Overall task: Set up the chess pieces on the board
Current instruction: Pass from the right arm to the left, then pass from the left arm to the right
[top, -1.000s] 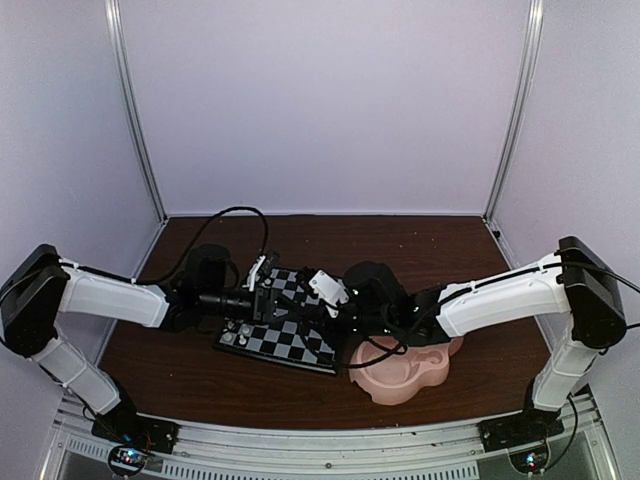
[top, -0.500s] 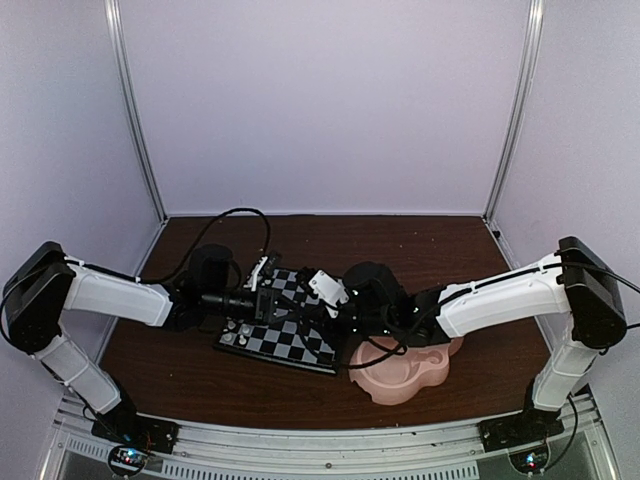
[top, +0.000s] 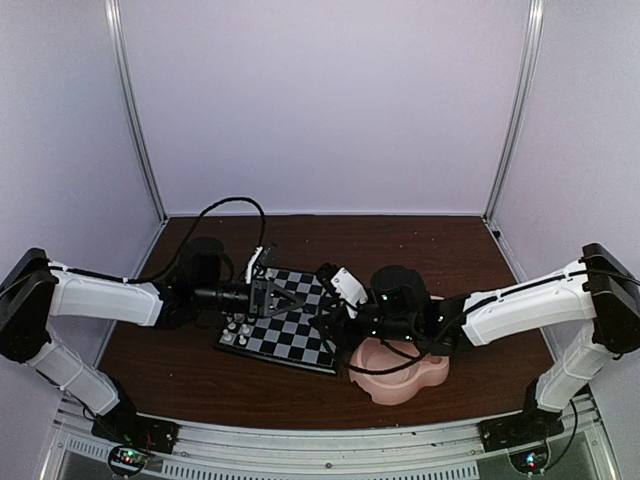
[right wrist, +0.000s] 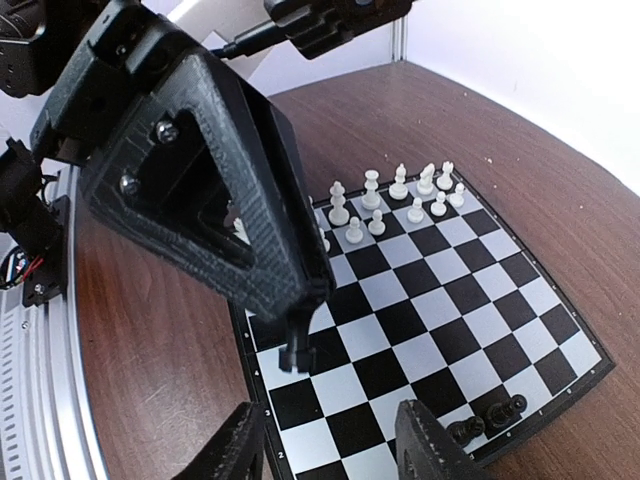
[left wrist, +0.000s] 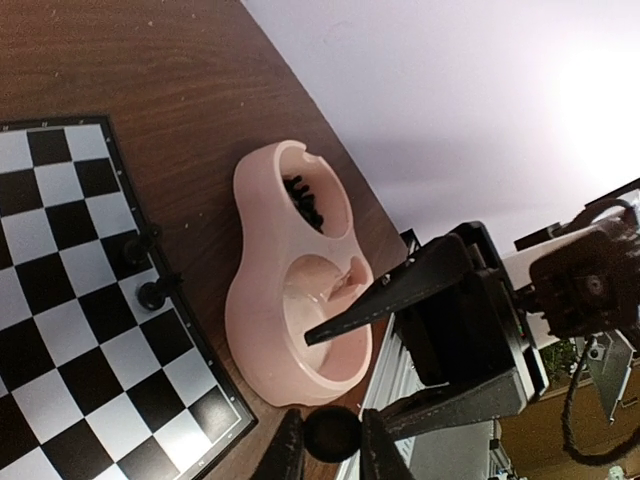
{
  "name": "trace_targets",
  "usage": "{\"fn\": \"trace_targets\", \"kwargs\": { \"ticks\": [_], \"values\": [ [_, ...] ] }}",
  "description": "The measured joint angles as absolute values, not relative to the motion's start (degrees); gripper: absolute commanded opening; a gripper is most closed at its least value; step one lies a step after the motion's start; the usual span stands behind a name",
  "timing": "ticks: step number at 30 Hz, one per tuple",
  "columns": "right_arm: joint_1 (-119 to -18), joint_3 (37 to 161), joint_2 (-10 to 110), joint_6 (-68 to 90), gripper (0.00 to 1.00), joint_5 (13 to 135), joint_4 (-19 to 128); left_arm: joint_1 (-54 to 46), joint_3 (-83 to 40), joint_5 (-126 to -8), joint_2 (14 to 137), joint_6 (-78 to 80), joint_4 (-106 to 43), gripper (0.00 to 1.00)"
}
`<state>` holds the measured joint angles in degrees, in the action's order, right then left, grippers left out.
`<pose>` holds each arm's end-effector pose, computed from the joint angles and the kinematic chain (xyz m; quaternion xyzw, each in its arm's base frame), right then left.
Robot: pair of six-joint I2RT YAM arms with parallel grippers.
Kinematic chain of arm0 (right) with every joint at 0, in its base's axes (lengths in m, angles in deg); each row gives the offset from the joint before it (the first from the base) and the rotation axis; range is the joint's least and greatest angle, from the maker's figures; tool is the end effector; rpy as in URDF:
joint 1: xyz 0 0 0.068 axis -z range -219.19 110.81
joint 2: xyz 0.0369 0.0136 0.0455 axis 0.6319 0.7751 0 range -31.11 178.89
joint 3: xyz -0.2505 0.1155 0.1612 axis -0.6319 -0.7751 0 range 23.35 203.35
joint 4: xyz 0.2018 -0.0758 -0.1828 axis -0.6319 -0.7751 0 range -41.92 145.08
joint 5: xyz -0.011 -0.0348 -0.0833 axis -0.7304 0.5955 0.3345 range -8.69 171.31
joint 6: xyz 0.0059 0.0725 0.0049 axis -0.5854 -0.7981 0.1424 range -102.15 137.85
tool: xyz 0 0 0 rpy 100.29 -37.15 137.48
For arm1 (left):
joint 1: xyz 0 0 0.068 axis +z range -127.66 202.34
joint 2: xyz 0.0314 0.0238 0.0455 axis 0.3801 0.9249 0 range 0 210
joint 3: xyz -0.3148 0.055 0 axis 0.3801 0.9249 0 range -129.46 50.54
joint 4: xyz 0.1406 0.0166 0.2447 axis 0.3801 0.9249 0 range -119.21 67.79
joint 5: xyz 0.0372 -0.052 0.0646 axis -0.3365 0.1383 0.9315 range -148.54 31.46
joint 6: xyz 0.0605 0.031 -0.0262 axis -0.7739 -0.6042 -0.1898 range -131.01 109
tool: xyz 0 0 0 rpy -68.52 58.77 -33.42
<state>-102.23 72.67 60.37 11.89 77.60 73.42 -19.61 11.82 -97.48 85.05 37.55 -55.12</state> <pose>0.1732 0.3491 0.2360 -0.4156 0.7272 0.3314 0.4343 0.2235 -0.2520 0.2300 0.1452 0.7840 -0.5748 0.1843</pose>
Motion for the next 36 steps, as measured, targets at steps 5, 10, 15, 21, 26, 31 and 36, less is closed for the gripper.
{"fn": "trace_targets", "kwargs": {
  "ticks": [5, 10, 15, 21, 26, 31, 36],
  "values": [
    [-102.5, 68.2, 55.5, 12.1, 0.5, 77.2, 79.6, -19.6, 12.0, -97.4, 81.2, 37.8, -57.2, 0.04],
    [-104.7, 67.4, 54.8, 14.7, 0.5, 79.6, 82.5, -19.6, 15.5, -97.2, 81.0, 41.3, -66.3, 0.04],
    [-108.7, 63.1, 52.7, 21.1, 0.57, 84.0, 90.3, -19.6, 16.9, -97.4, 83.7, 45.1, -74.0, 0.03],
    [-111.5, 52.9, 55.8, 33.9, 0.59, 86.3, 110.7, -19.6, 16.9, -99.3, 87.9, 48.7, -80.0, 0.03],
    [-112.5, 49.4, 63.5, 41.6, 0.67, 91.0, 124.8, -19.7, 16.8, -100.4, 88.8, 50.5, -82.4, 0.03],
    [-112.7, 49.2, 61.2, 43.5, 0.6, 93.8, 125.7, -20.8, 16.3, -101.3, 90.2, 51.7, -84.3, 0.03],
    [-112.7, 50.1, 57.8, 44.9, 0.54, 95.5, 124.3, -22.4, 15.6, -102.3, 92.6, 52.5, -85.8, 0.03]
  ]
}}
